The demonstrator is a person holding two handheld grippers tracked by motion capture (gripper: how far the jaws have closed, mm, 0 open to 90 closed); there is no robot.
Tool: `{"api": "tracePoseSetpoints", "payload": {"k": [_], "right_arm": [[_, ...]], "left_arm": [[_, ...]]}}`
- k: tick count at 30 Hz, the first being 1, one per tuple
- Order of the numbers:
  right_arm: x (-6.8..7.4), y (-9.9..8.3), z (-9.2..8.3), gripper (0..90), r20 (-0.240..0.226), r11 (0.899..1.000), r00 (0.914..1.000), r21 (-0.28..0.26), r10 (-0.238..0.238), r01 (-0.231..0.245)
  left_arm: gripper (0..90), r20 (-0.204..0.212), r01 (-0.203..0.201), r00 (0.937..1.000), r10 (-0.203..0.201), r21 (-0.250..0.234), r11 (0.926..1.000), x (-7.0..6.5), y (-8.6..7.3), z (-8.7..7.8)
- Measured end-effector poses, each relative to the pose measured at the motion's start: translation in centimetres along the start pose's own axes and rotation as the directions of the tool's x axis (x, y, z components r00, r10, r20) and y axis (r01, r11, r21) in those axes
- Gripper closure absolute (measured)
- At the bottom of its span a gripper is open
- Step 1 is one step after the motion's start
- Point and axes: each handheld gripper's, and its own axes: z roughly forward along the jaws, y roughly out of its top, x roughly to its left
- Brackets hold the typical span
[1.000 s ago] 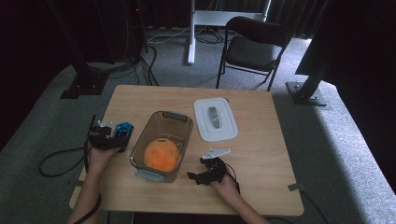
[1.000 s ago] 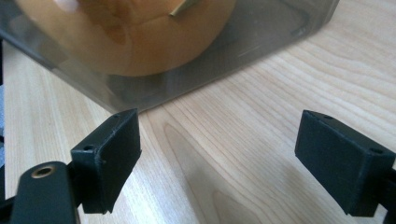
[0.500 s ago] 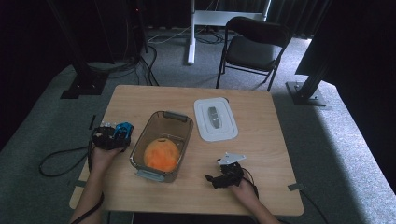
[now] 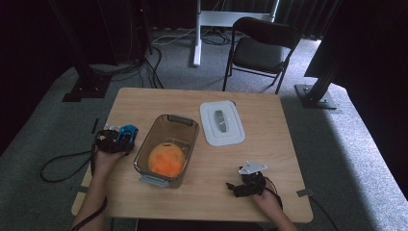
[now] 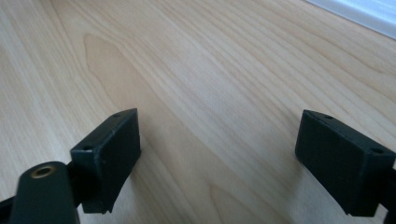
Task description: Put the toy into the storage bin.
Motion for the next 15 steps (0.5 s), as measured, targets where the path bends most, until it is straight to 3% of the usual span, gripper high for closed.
{"api": "tracePoseSetpoints", "payload": {"k": [7,12,15], "right_arm": [[-0.8,-0.9,-0.8,13.2,0.004,0.999,0.9994,-0.003,0.035,-0.035],[-1.8,-1.8,-1.6,13.5,0.038,0.997,0.9958,-0.004,0.083,-0.083],[-1.9,-2.0,-1.8,13.5,0.046,0.996,0.9949,-0.004,0.090,-0.090]], "left_arm": [[6.7,-0.004,-0.017,0.9998,0.017,0.004,0.9998,-0.3,0.1,0.0],[22.2,0.014,-0.043,0.9990,0.043,-0.015,0.9989,-0.8,0.2,-0.3],[22.8,0.012,-0.041,0.9991,0.041,-0.016,0.9990,-0.8,0.2,-0.3]]}}
